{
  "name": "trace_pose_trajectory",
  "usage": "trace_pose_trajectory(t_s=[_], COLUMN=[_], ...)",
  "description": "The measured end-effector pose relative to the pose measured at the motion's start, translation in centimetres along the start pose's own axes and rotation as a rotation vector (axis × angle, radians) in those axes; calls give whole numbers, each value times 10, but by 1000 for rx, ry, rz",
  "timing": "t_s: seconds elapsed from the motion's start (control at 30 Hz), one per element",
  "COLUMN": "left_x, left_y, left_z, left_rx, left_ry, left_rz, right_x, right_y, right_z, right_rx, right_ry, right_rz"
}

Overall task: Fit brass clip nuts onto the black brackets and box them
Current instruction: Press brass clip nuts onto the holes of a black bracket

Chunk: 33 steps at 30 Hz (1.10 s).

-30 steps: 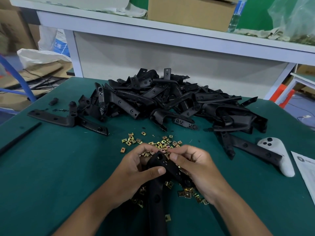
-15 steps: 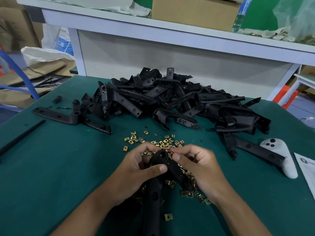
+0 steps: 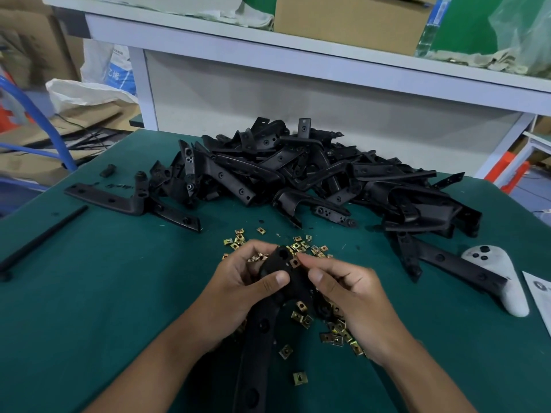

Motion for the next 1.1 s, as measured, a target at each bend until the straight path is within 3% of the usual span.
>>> trace_pose_trajectory(t_s=[0.3,0.43,0.57,0.73,0.87,1.1], left_x=[-6,-6,-5,-1,-1,-4], left_y=[3,3,2,0,-1,0], left_z=[-1,-1,0,-1,-1,-1], left_rx=[43,38,46,86,127,163], left_ry=[-16,-5,32,166,405,356], left_rz=[-77,-71,-58,17,22,43], right_x=[2,2,10,17,17,16], right_y=[-2,-7,-14,-18,-17,-15], right_z=[4,10,16,20,22,18], right_rx=[-23,-63,-72,-66,-96,-100], right_ry=[51,-158,-347,-395,-454,-388], right_rz=[-55,-108,-43,-61,-35,-8])
Point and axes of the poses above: each hand's wrist, its own y-axis away from the middle knuckle, its own x-axis out of the back of the hand, z = x × y, the point moved 5 cm from there along -y, towards the middle knuckle, and after that the axes turned 5 degrees about -x, right-handed, at the moved point
